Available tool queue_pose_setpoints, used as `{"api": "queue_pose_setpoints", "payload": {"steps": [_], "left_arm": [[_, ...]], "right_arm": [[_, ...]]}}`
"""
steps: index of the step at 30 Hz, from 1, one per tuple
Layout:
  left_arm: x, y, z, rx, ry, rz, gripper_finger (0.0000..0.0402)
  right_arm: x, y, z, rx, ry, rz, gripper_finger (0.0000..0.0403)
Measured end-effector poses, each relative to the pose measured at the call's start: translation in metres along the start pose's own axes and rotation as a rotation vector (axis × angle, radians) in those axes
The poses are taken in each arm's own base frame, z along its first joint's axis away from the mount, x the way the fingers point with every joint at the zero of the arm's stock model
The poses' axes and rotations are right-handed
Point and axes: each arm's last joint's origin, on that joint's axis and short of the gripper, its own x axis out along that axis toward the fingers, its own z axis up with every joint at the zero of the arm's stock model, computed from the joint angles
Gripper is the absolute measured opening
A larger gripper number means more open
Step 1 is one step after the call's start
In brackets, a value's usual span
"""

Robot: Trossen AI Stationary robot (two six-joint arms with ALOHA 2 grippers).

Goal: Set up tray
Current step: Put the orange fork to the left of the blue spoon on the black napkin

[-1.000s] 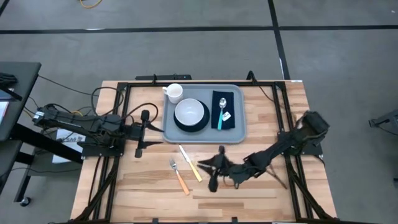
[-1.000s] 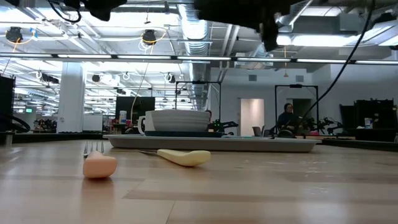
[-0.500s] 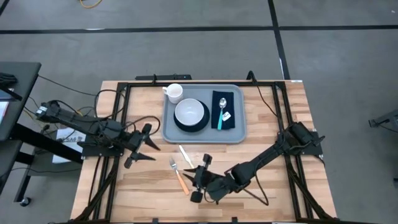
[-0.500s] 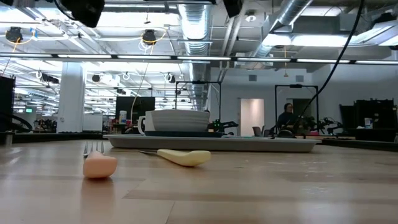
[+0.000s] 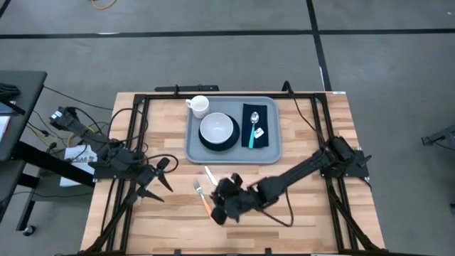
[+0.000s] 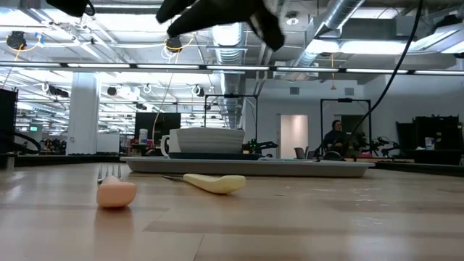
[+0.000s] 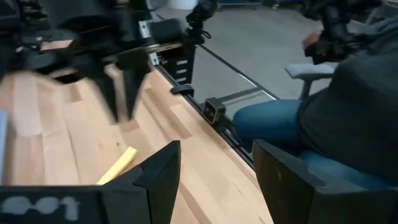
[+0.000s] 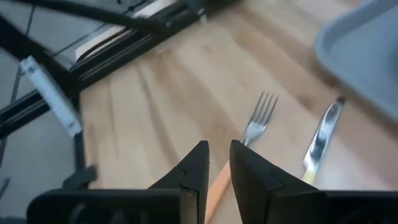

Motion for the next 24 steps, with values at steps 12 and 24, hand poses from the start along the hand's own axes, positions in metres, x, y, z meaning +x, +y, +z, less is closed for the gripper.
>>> {"api": "queue_pose_setpoints", "payload": {"steps": [12, 24], "left_arm": [[0.000, -0.003, 0.000, 0.120, -0.001, -0.017, 0.0187], [-0.004, -0.003, 0.004, 0.118, -0.021, -0.018, 0.0187]], "right_arm": [[0.041, -0.038, 0.044, -0.026, -0.018, 0.139, 0.0058], [0.085, -0.020, 0.018, -0.089, 0.132, 0.229, 0.0058]]}}
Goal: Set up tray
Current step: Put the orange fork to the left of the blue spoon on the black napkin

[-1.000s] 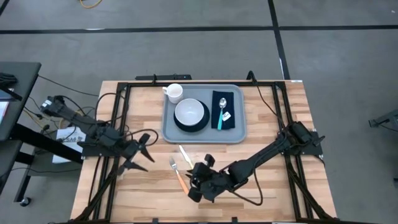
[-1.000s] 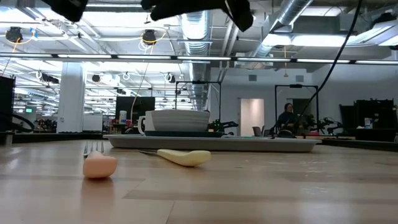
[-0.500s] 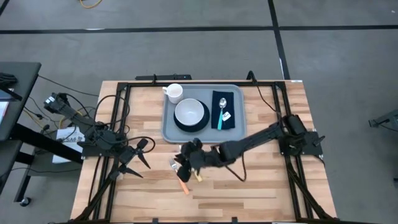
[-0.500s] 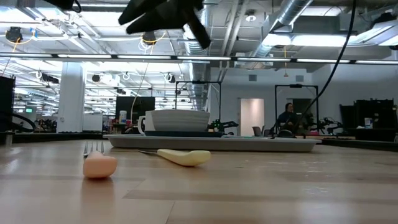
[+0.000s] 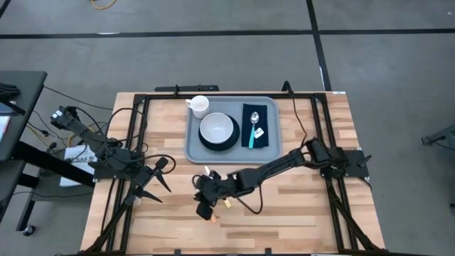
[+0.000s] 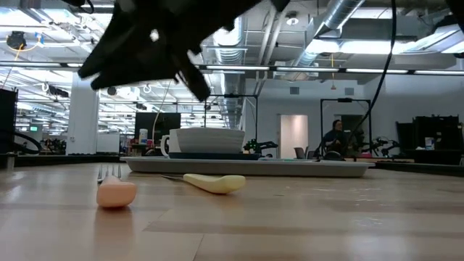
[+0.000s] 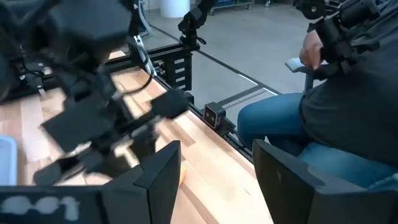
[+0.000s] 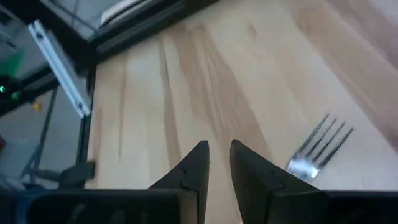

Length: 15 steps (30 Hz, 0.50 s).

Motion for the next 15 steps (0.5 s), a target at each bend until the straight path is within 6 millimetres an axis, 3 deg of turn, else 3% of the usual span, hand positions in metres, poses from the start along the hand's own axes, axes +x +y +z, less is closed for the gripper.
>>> {"api": "queue_pose_setpoints", "payload": {"steps": [6, 15], "left_arm": [[-0.001, 0.000, -0.001, -0.003, 0.013, 0.021, 0.0187], [-0.001, 0.001, -0.002, -0.005, 0.016, 0.052, 0.0187]], "right_arm": [[-0.014, -0.003, -0.009, 0.039, 0.138, -0.225, 0.0058], [-0.021, -0.008, -0.008, 0.102, 0.208, -0.304, 0.0058]]}}
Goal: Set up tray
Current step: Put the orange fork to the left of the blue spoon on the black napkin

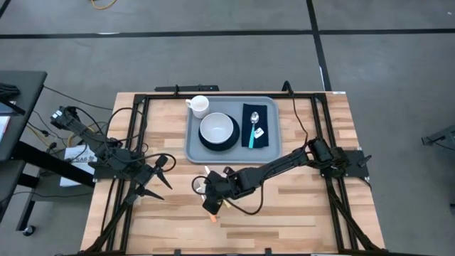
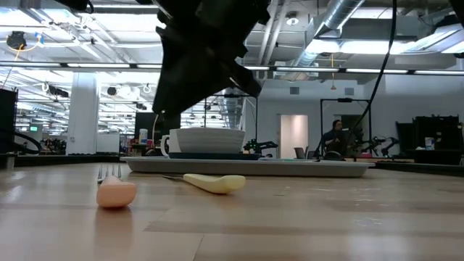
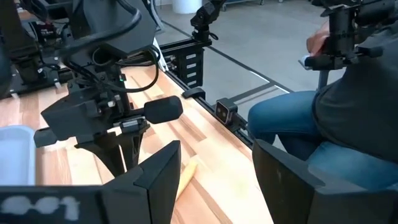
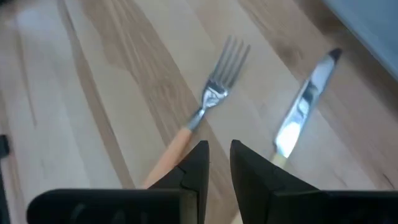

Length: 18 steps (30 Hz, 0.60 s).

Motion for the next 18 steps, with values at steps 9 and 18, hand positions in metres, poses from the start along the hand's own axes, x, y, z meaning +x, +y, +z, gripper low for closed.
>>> {"api": "queue_pose_setpoints", "payload": {"steps": [9, 18], "left_arm": [[0.0000, 0.0000, 0.0000, 0.000, 0.000, 0.000, 0.0187], [0.0000, 0.0000, 0.0001, -0.001, -0.001, 0.000, 0.0187]], "right_arm": [[0.0006, -0.0032, -0.0003, 0.034, 0.015, -0.019, 0.0058], [0.0059, -0.0063, -0.0025, 0.028, 0.021, -0.054, 0.0058]]}}
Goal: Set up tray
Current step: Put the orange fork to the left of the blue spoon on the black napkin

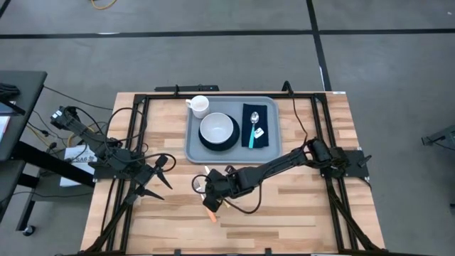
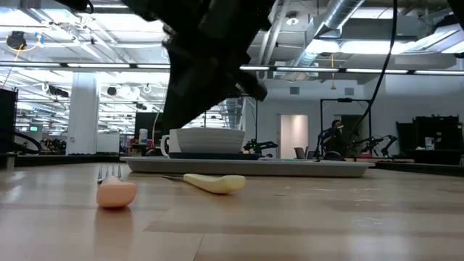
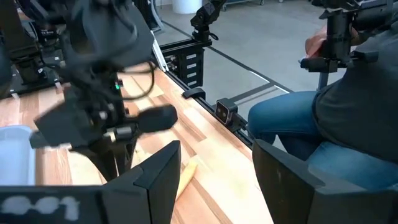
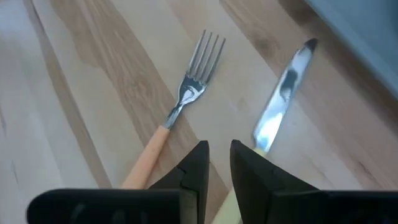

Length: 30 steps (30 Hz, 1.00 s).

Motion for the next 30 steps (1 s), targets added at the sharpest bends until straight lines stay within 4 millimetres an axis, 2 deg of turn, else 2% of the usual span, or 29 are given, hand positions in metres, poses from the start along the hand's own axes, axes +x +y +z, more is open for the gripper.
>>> {"api": "queue_pose_setpoints", "payload": {"steps": [10, 16, 21, 30], "left_arm": [[0.000, 0.000, 0.000, 0.000, -0.001, 0.000, 0.0187], [0.000, 0.000, 0.000, 0.000, 0.000, 0.000, 0.0187], [0.000, 0.000, 0.000, 0.000, -0.001, 0.012, 0.0187], [0.000, 0.001, 0.000, -0.008, 0.000, 0.044, 0.0187]], "right_arm": [[0.013, -0.003, -0.002, 0.002, 0.022, 0.003, 0.0058], [0.010, 0.011, 0.006, -0.040, -0.047, 0.164, 0.0058], [0.012, 0.019, 0.010, 0.013, -0.080, 0.253, 0.0058], [0.013, 0.017, 0.010, 0.045, -0.107, 0.211, 0.0058]]}}
